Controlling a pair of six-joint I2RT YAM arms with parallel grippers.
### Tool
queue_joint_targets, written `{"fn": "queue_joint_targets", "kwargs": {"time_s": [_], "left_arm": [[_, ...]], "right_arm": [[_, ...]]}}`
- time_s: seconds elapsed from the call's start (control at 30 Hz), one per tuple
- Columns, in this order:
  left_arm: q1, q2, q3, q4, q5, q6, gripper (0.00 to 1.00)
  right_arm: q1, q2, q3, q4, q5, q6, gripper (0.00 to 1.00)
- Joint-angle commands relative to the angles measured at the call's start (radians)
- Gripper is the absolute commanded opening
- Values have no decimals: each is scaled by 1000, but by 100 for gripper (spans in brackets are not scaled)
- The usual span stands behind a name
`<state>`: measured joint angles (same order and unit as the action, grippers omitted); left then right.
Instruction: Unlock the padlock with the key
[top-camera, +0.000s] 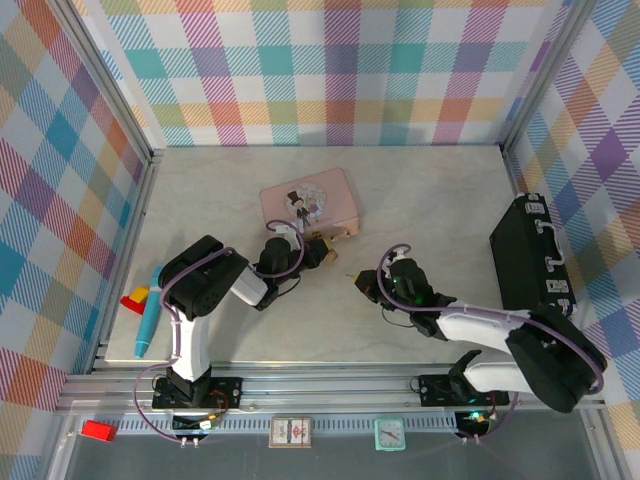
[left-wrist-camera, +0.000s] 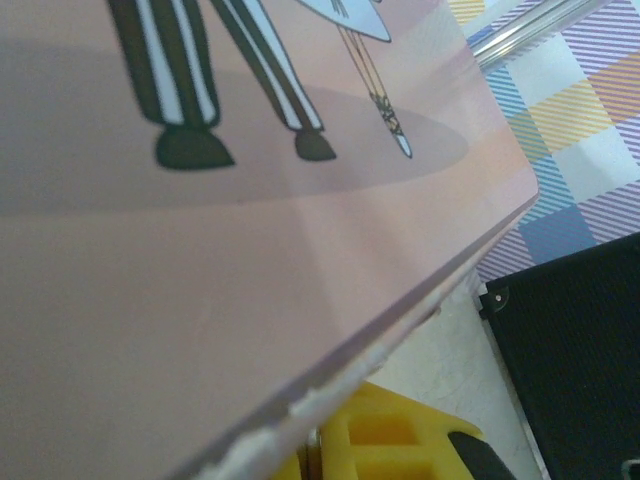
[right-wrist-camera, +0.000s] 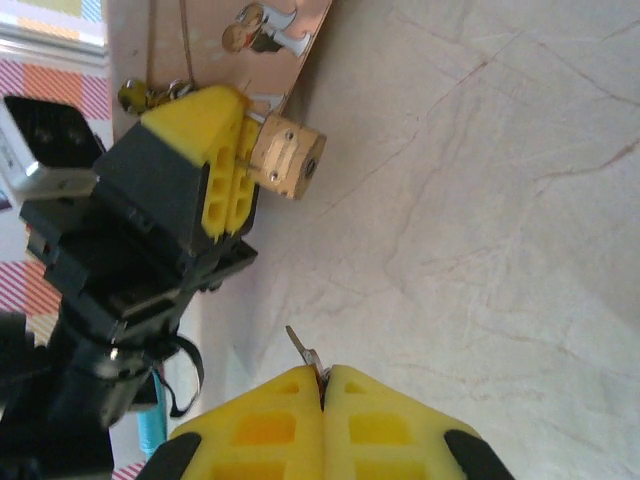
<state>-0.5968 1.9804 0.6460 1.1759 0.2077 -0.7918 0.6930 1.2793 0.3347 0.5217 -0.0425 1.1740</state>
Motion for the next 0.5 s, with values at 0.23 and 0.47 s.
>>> {"fn": "queue_joint_targets", "kwargs": {"time_s": [0.23,0.47], "left_arm": [[-1,-83,61,-361,112,-191,2],[-4,-124,103,-474,108,-215,1]], "right_arm": [[-72,156,12,285,-92,100,0],[-90,329,14,499,-139,210,0]]}}
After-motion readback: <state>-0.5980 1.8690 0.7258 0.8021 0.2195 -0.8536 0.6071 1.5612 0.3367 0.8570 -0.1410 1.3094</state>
